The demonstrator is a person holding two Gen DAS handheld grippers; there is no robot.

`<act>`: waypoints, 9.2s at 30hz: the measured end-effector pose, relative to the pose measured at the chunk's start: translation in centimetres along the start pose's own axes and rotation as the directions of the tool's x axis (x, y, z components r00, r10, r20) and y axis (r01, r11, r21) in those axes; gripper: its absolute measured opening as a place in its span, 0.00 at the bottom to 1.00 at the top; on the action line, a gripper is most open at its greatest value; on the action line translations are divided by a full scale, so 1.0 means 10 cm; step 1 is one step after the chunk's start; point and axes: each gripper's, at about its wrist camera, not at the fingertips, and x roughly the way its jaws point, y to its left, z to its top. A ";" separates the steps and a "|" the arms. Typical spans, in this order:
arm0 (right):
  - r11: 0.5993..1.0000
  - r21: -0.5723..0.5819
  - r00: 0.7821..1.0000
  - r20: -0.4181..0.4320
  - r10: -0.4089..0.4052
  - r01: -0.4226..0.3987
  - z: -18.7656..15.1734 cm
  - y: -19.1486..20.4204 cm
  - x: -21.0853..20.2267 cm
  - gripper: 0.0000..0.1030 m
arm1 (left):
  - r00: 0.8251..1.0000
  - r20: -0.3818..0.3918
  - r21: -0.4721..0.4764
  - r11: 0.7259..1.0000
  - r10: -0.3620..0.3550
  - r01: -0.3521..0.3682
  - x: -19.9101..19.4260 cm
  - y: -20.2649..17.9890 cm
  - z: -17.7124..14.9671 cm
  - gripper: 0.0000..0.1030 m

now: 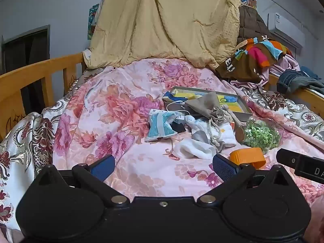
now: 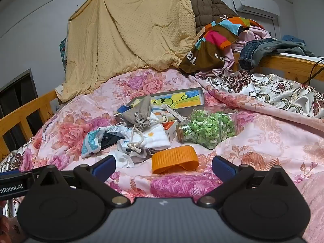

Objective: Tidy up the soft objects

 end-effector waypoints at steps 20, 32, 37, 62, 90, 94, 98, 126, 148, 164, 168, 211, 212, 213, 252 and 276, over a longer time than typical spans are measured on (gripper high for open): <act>1.000 -0.002 1.000 -0.004 -0.002 0.002 0.00 0.01 0.01 1.00 | 1.000 -0.003 -0.002 1.000 0.000 0.000 0.00 0.00 0.00 0.99; 1.000 -0.002 1.000 -0.004 -0.002 0.002 0.00 0.01 0.02 1.00 | 1.000 -0.004 -0.002 1.000 0.000 0.000 0.00 0.00 0.00 0.99; 1.000 -0.002 1.000 -0.005 -0.002 0.002 0.00 0.01 0.02 1.00 | 1.000 -0.005 -0.002 1.000 0.000 0.000 0.00 0.00 0.00 0.99; 1.000 -0.003 1.000 -0.004 -0.002 0.002 0.00 0.01 0.01 1.00 | 1.000 -0.006 -0.002 1.000 0.000 0.000 0.00 0.00 0.00 0.99; 1.000 -0.004 1.000 -0.004 -0.001 0.001 0.00 0.01 0.02 1.00 | 1.000 -0.015 -0.005 1.000 -0.021 0.020 0.03 0.02 0.02 0.99; 1.000 -0.004 1.000 -0.004 0.004 -0.004 0.00 0.01 0.02 1.00 | 0.998 -0.031 -0.013 0.999 -0.049 0.049 0.03 0.02 0.00 0.99; 1.000 -0.003 1.000 -0.005 0.011 -0.011 -0.01 0.02 0.01 1.00 | 0.995 -0.054 -0.050 0.995 -0.086 0.083 0.06 0.05 -0.01 0.99; 0.996 -0.050 0.954 -0.296 0.049 -0.067 0.28 -0.27 1.29 1.00 | 0.963 -0.134 0.006 0.972 -0.233 0.236 1.53 -0.13 0.36 0.99; 0.988 -0.117 0.909 -0.414 0.041 -0.098 0.14 -0.23 1.93 1.00 | 0.830 -0.333 0.063 0.867 -0.448 0.494 2.26 -0.12 0.23 0.92; 0.988 -0.127 0.930 -0.366 0.040 -0.093 0.17 -0.19 1.85 0.83 | 0.794 -0.347 0.012 0.845 -0.499 0.535 2.26 -0.14 0.17 0.55; 0.988 -0.126 0.934 -0.354 0.044 -0.094 0.18 -0.19 1.83 0.77 | 0.796 -0.333 -0.024 0.848 -0.506 0.529 2.27 -0.11 0.18 0.45; 0.992 -0.093 0.996 -0.031 0.079 -0.081 1.18 -0.51 2.21 0.39 | 0.854 -0.057 -0.039 0.856 -0.517 0.515 2.06 -0.74 0.95 0.14; 0.993 -0.089 0.997 -0.023 0.073 -0.075 1.24 -0.55 2.32 0.39 | 0.854 -0.053 -0.031 0.856 -0.518 0.517 2.12 -0.78 1.02 0.14; 0.994 -0.084 0.997 -0.016 0.070 -0.071 1.29 -0.58 2.42 0.39 | 0.855 -0.049 -0.021 0.856 -0.516 0.516 2.19 -0.84 1.10 0.14; 0.962 0.269 0.954 -0.273 0.124 -0.048 1.52 -1.33 3.94 0.70 | 0.823 -0.382 -0.198 0.907 -0.420 0.371 4.63 -1.71 1.58 0.25; 0.961 0.249 0.979 -0.131 0.157 -0.121 1.70 -1.19 3.53 1.00 | 0.912 -0.233 -0.220 0.932 -0.338 0.289 4.01 -1.17 1.94 0.91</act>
